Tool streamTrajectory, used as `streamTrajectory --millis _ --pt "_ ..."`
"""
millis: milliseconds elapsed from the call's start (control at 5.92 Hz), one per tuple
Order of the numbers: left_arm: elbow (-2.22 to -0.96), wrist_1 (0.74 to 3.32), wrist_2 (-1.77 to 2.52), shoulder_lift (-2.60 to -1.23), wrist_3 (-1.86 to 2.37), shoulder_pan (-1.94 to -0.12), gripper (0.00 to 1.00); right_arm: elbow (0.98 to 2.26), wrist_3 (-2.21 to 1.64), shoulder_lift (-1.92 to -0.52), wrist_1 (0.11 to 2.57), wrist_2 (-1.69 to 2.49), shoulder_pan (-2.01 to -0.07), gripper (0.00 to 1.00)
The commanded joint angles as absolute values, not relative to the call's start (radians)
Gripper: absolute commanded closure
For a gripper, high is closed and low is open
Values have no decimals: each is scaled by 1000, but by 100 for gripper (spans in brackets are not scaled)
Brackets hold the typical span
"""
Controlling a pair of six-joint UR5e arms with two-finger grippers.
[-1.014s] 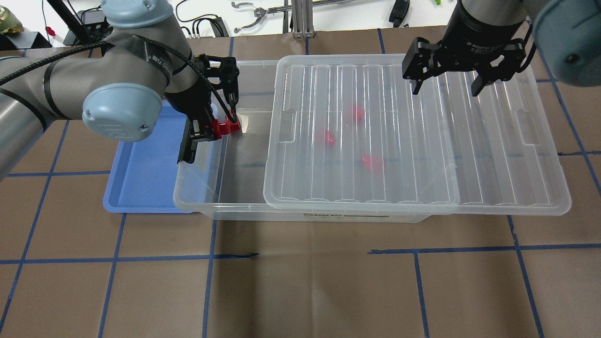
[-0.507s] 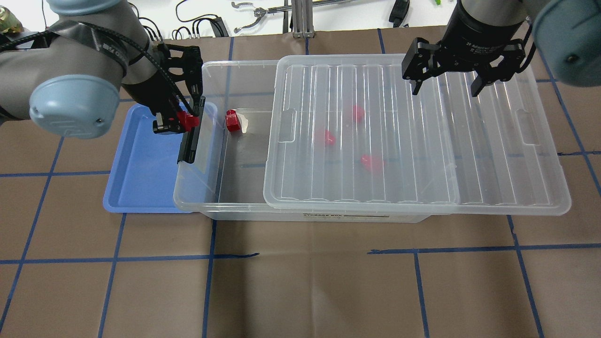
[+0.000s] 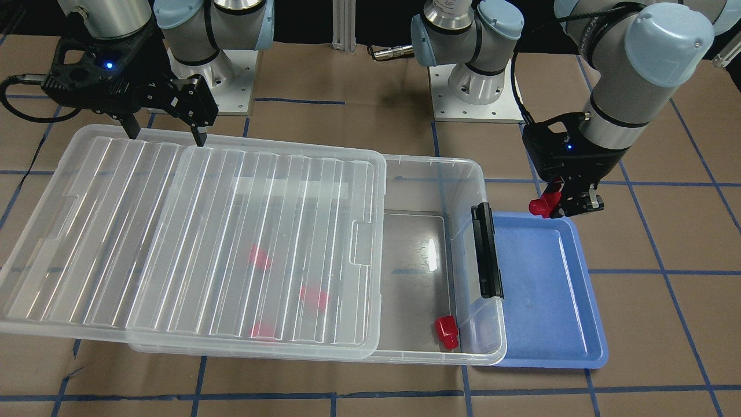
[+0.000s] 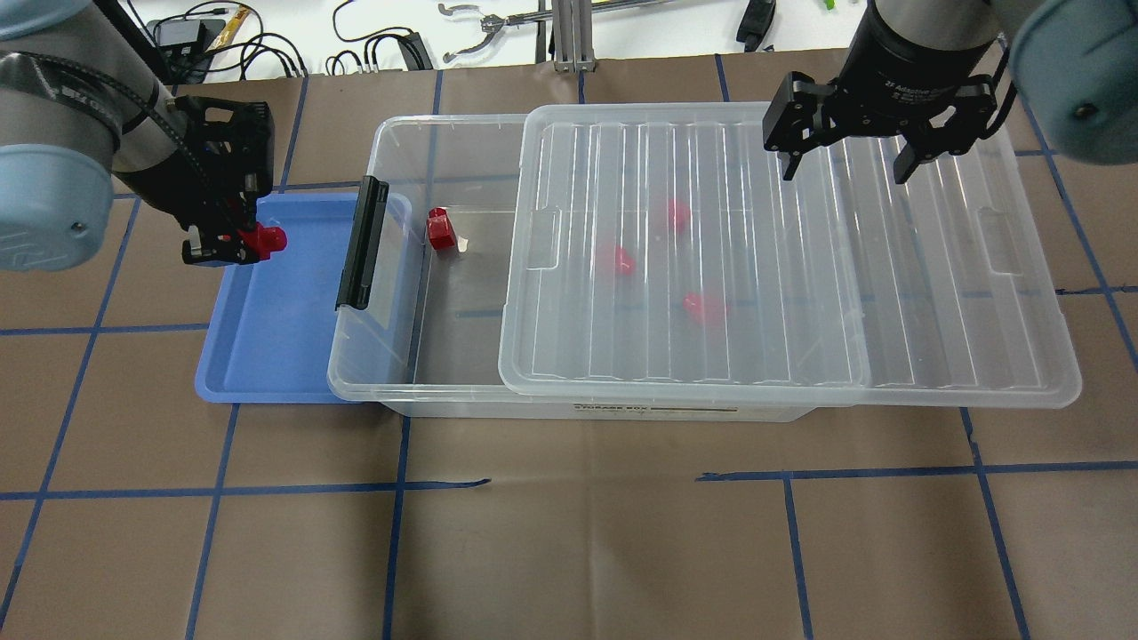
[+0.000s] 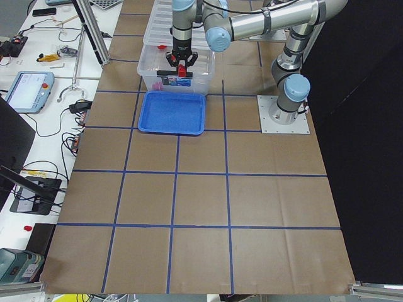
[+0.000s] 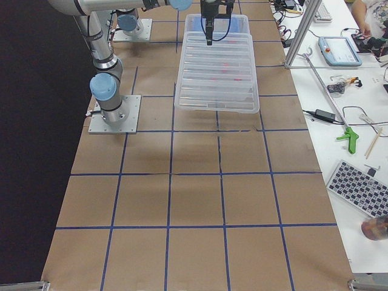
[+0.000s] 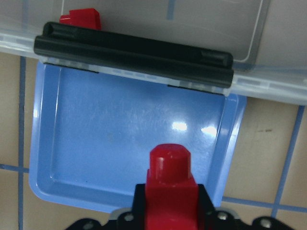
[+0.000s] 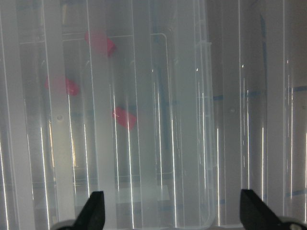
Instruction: Place red block in blue tray from box
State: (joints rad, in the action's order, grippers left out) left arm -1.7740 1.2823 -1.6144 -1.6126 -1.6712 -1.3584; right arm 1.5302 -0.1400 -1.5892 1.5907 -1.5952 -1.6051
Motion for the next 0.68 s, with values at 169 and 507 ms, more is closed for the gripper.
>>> streamTrajectory --millis 169,507 --pt "-1918 1018 -1606 -1699 -1791 -1316 94 1531 -140 -1588 1594 -1594 -1603 0" --pt "-1937 883 -1608 -1813 -1868 -1312 93 1531 -126 -1586 1595 -1598 -1589 0"
